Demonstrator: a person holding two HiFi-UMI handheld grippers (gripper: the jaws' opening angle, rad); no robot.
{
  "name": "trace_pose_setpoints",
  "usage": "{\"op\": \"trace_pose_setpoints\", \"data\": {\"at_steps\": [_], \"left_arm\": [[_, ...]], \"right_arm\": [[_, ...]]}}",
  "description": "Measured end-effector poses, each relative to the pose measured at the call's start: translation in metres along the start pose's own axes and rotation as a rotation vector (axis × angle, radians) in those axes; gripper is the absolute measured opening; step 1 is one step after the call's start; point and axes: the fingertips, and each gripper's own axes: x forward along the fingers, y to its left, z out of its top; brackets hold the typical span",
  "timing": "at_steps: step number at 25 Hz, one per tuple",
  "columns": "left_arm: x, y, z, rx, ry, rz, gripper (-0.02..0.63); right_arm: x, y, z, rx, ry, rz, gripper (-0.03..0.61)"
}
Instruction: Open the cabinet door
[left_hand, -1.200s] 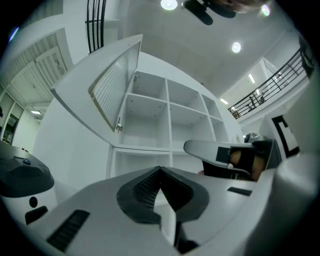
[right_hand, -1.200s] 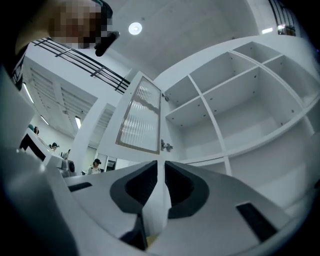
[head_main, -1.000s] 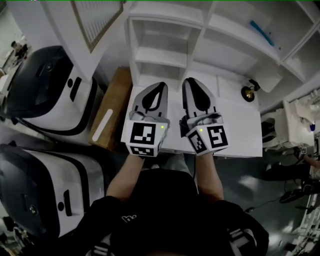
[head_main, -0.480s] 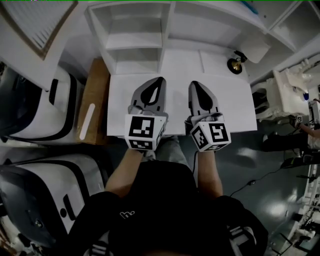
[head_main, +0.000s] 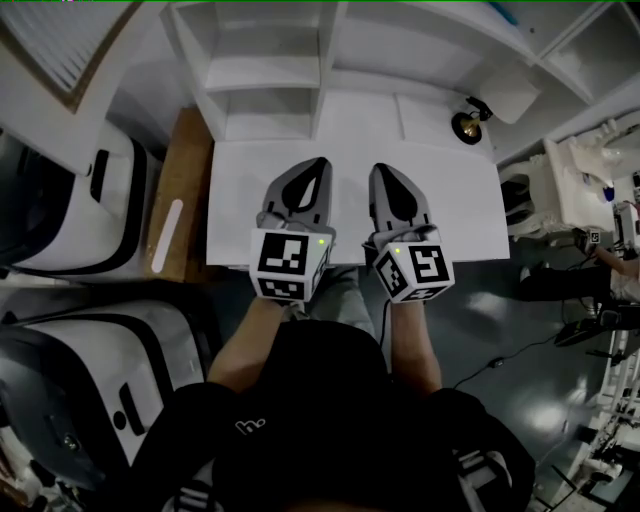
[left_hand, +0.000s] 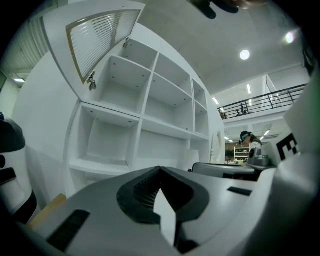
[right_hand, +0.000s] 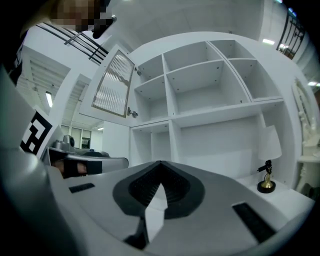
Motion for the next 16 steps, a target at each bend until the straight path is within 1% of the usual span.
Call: {"op": "trace_pose_setpoints", "data": {"at_steps": [6, 11, 16], "left_arm": [[-0.009, 0.012, 0.001, -0.018, -0.006, 0.022, 0.005], [-0.013, 0.01, 0.011, -0.024, -0.027, 0.021, 0.005], [-0.018, 0.014, 0.008, -0.032, -0.021, 0.026, 0.005]], "right_arm": [[0.006, 0.014, 0.0, -0.01, 0.002, 0.031, 0.018], [0.006, 0.017, 0.003, -0.015, -0.001, 0.039, 0.017], [0.006, 0.023, 0.003, -0.022, -0.001, 0.041, 0.018]]}}
